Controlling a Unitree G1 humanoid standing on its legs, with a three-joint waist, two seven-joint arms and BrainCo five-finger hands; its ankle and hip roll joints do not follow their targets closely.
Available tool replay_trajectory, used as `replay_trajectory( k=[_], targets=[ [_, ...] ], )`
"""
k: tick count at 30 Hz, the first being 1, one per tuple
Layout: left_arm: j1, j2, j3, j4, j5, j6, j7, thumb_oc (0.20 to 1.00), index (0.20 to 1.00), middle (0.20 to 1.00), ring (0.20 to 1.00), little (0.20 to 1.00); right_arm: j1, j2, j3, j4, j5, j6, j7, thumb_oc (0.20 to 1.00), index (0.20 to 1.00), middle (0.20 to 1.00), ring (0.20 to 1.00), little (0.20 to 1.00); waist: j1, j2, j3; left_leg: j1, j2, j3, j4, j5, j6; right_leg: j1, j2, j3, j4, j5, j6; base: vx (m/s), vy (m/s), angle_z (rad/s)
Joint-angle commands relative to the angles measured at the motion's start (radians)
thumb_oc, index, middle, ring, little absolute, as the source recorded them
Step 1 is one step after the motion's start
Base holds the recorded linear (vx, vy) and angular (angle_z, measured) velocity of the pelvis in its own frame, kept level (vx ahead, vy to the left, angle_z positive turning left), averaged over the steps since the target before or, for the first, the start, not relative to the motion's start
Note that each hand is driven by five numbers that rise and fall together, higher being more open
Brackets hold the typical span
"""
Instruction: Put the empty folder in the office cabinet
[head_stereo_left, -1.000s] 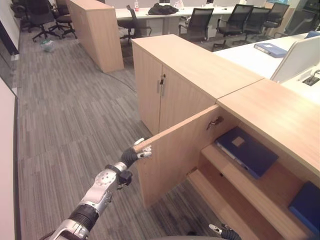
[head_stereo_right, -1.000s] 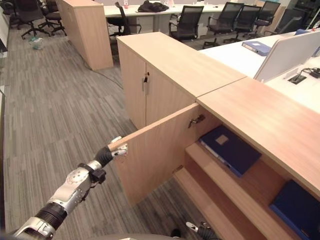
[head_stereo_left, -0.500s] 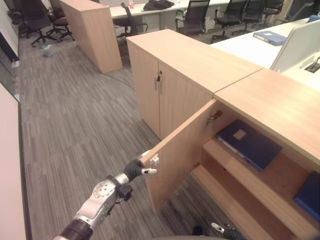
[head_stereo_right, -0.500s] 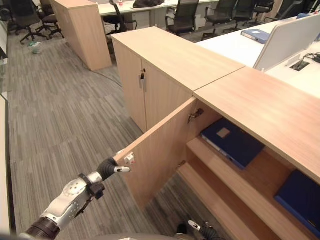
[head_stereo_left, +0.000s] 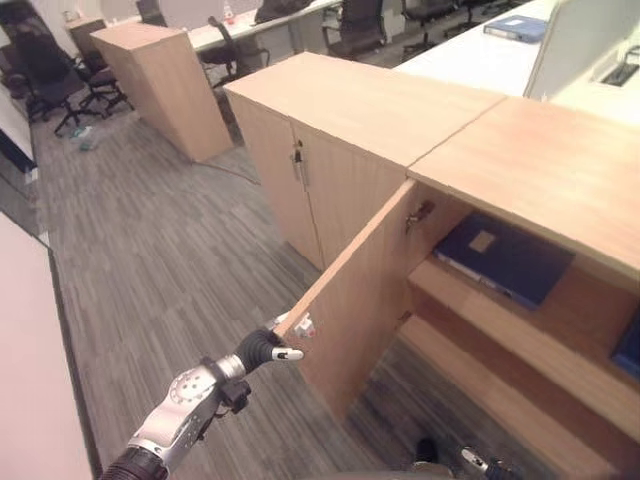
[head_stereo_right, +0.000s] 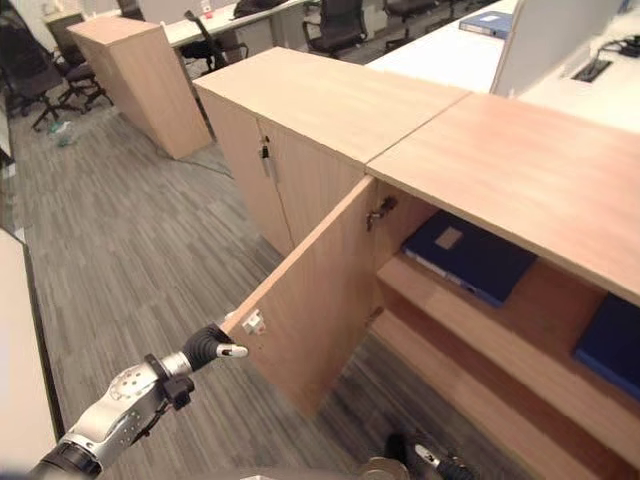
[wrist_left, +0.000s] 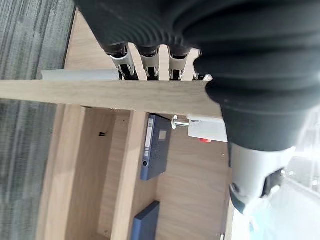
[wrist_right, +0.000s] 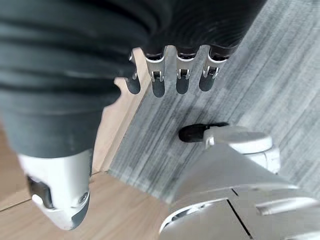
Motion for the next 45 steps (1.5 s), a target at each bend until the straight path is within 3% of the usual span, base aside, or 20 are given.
replay_trajectory(
  k=[1, 4, 7, 12, 15, 17, 18, 19, 22, 23, 24, 25, 26, 29, 34, 42, 43, 45],
  targets=[
    [0.038, -0.043, 0.024, -0.02, -0.003, 0.021, 0.02, 1.0, 1.0, 1.0, 1.0, 1.0, -0.078, 0.023, 0.017, 0.04, 0.02, -0.007, -0.025, 1.0, 1.0, 1.0, 1.0, 1.0, 0.03, -0.002, 0.064, -0.062, 0.056, 0.071, 0.021, 0.006, -0.003, 0.068, -0.15, -0.36, 0.31, -0.127, 0.073, -0.14, 0.092, -0.94],
    [0.068, -0.089, 0.035, -0.029, -0.025, 0.045, 0.025, 1.0, 1.0, 1.0, 1.0, 1.0, -0.079, 0.03, 0.024, 0.053, 0.018, -0.004, -0.039, 1.0, 1.0, 1.0, 1.0, 1.0, 0.041, -0.017, 0.059, -0.058, 0.058, 0.118, 0.028, 0.014, -0.005, 0.076, -0.127, -0.356, 0.265, -0.152, 0.062, -0.02, -0.051, -1.51],
    [0.081, -0.127, 0.026, -0.02, -0.04, 0.04, 0.03, 1.0, 1.0, 1.0, 1.0, 1.0, -0.089, 0.021, 0.035, 0.051, 0.024, -0.005, -0.045, 1.0, 1.0, 1.0, 1.0, 1.0, 0.024, -0.002, 0.057, -0.052, 0.073, 0.135, 0.028, 0.026, -0.022, 0.098, -0.083, -0.312, 0.171, -0.157, 0.051, 0.01, -0.124, -0.67],
    [0.076, -0.151, 0.019, -0.016, -0.045, 0.045, 0.035, 1.0, 1.0, 1.0, 1.0, 1.0, -0.102, -0.003, 0.04, 0.04, 0.026, -0.01, -0.05, 1.0, 1.0, 1.0, 1.0, 1.0, 0.003, 0.022, 0.063, -0.052, 0.095, 0.149, 0.061, 0.029, -0.041, 0.12, -0.048, -0.275, 0.115, -0.163, 0.035, -0.01, -0.078, -0.52],
    [0.054, -0.163, 0.011, -0.026, -0.051, 0.048, 0.044, 1.0, 1.0, 1.0, 1.0, 1.0, -0.101, -0.022, 0.038, 0.029, 0.043, -0.014, -0.052, 1.0, 1.0, 1.0, 1.0, 1.0, -0.019, 0.026, 0.077, -0.102, 0.161, 0.156, 0.228, 0.031, -0.087, 0.168, -0.013, -0.223, 0.044, -0.188, 0.005, -0.04, -0.139, -0.15],
    [0.059, -0.163, 0.013, -0.035, -0.054, 0.047, 0.046, 1.0, 1.0, 1.0, 1.0, 1.0, -0.098, -0.023, 0.043, 0.027, 0.043, -0.014, -0.051, 1.0, 1.0, 1.0, 1.0, 1.0, -0.021, 0.029, 0.078, -0.113, 0.185, 0.153, 0.274, 0.048, -0.098, 0.184, 0.002, -0.209, 0.022, -0.196, -0.005, 0.01, -0.077, -0.29],
    [0.057, -0.167, 0.012, -0.035, -0.056, 0.046, 0.056, 1.0, 1.0, 1.0, 1.0, 1.0, -0.102, -0.027, 0.052, 0.024, 0.042, -0.014, -0.059, 1.0, 1.0, 1.0, 1.0, 1.0, -0.015, 0.037, 0.091, -0.16, 0.227, 0.113, 0.364, 0.13, -0.134, 0.205, 0.028, -0.185, 0.0, -0.207, -0.024, -0.05, -0.04, -0.66],
    [0.044, -0.183, 0.013, -0.03, -0.061, 0.039, 0.082, 1.0, 1.0, 1.0, 1.0, 1.0, -0.125, -0.037, 0.068, 0.028, 0.039, -0.01, -0.074, 1.0, 1.0, 1.0, 1.0, 1.0, 0.005, 0.037, 0.119, -0.226, 0.232, -0.023, 0.44, 0.231, -0.165, 0.21, 0.037, -0.145, -0.017, -0.206, -0.036, -0.06, 0.013, -0.89],
    [0.043, -0.217, 0.009, -0.013, -0.057, 0.021, 0.112, 1.0, 1.0, 1.0, 1.0, 1.0, -0.155, -0.039, 0.104, 0.033, 0.017, -0.007, -0.08, 1.0, 1.0, 1.0, 1.0, 1.0, 0.026, 0.015, 0.103, -0.209, 0.166, -0.183, 0.284, 0.116, -0.123, 0.181, 0.018, -0.063, -0.023, -0.191, -0.002, 0.09, 0.104, -0.9],
    [0.044, -0.229, 0.008, -0.011, -0.053, 0.013, 0.121, 1.0, 1.0, 1.0, 1.0, 1.0, -0.161, -0.041, 0.113, 0.037, 0.011, -0.009, -0.081, 1.0, 1.0, 1.0, 1.0, 1.0, 0.044, 0.009, 0.095, -0.208, 0.133, -0.264, 0.213, 0.084, -0.114, 0.17, 0.019, -0.022, -0.026, -0.187, 0.009, 0.11, 0.05, -1.2],
    [0.044, -0.229, 0.008, -0.011, -0.053, 0.013, 0.121, 1.0, 1.0, 1.0, 1.0, 1.0, -0.161, -0.041, 0.113, 0.037, 0.011, -0.009, -0.081, 1.0, 1.0, 1.0, 1.0, 1.0, 0.045, 0.009, 0.094, -0.208, 0.133, -0.264, 0.212, 0.085, -0.114, 0.168, 0.018, -0.021, -0.026, -0.187, 0.009, 0.17, 0.022, -1.3],
    [0.042, -0.239, 0.001, -0.01, -0.045, 0.007, 0.127, 1.0, 1.0, 1.0, 1.0, 1.0, -0.165, -0.042, 0.119, 0.044, 0.005, -0.01, -0.083, 1.0, 1.0, 1.0, 1.0, 1.0, 0.07, 0.007, 0.093, -0.234, 0.095, -0.371, 0.172, 0.079, -0.106, 0.171, 0.029, 0.019, -0.029, -0.19, 0.011, 0.15, -0.033, -1.79],
    [0.039, -0.251, 0.006, -0.011, -0.049, -0.002, 0.123, 1.0, 1.0, 1.0, 1.0, 1.0, -0.183, -0.034, 0.126, 0.048, 0.0, -0.013, -0.079, 1.0, 1.0, 1.0, 1.0, 1.0, 0.073, 0.009, 0.082, -0.211, 0.071, -0.429, 0.096, 0.071, -0.103, 0.161, 0.053, 0.063, -0.028, -0.187, 0.016, 0.16, -0.02, -1.29],
    [0.042, -0.262, 0.021, -0.018, -0.051, -0.009, 0.122, 1.0, 1.0, 1.0, 1.0, 1.0, -0.158, -0.009, 0.117, 0.043, -0.002, -0.014, -0.07, 1.0, 1.0, 1.0, 1.0, 1.0, 0.057, 0.014, 0.044, -0.146, 0.094, -0.356, 0.022, 0.078, -0.095, 0.146, 0.06, 0.096, -0.044, -0.163, 0.027, 0.06, 0.068, -0.74],
    [0.021, -0.259, 0.07, -0.003, -0.035, -0.039, 0.156, 1.0, 1.0, 1.0, 1.0, 1.0, -0.138, 0.055, 0.139, -0.002, 0.012, -0.024, -0.051, 1.0, 1.0, 1.0, 1.0, 1.0, 0.034, -0.029, 0.018, -0.098, 0.074, -0.283, 0.003, 0.055, -0.066, 0.135, 0.037, 0.138, -0.032, -0.139, 0.042, 0.07, 0.054, -0.73],
    [-0.07, -0.273, 0.177, 0.113, 0.019, -0.086, 0.248, 1.0, 1.0, 1.0, 1.0, 1.0, -0.056, 0.082, 0.108, -0.02, 0.034, -0.026, -0.03, 1.0, 1.0, 1.0, 1.0, 1.0, -0.008, -0.074, -0.005, -0.059, 0.063, -0.219, 0.003, 0.01, -0.05, 0.137, 0.019, 0.162, -0.026, -0.141, 0.059, 0.07, 0.039, -0.25],
    [-0.072, -0.273, 0.178, 0.114, 0.019, -0.087, 0.248, 1.0, 1.0, 1.0, 1.0, 1.0, -0.057, 0.082, 0.108, -0.02, 0.034, -0.026, -0.03, 1.0, 1.0, 1.0, 1.0, 1.0, -0.008, -0.075, -0.003, -0.066, 0.062, -0.218, 0.003, 0.023, -0.05, 0.128, 0.02, 0.164, -0.022, -0.132, 0.057, 0.06, 0.02, -0.22],
    [-0.135, -0.269, 0.214, 0.206, 0.044, -0.101, 0.289, 1.0, 1.0, 1.0, 1.0, 1.0, -0.039, 0.077, 0.097, -0.006, 0.028, -0.023, -0.028, 1.0, 1.0, 1.0, 1.0, 1.0, -0.026, -0.086, -0.013, -0.045, 0.065, -0.19, 0.003, -0.002, -0.049, 0.133, 0.015, 0.165, -0.02, -0.136, 0.066, 0.09, 0.031, -0.19]
  ],
)
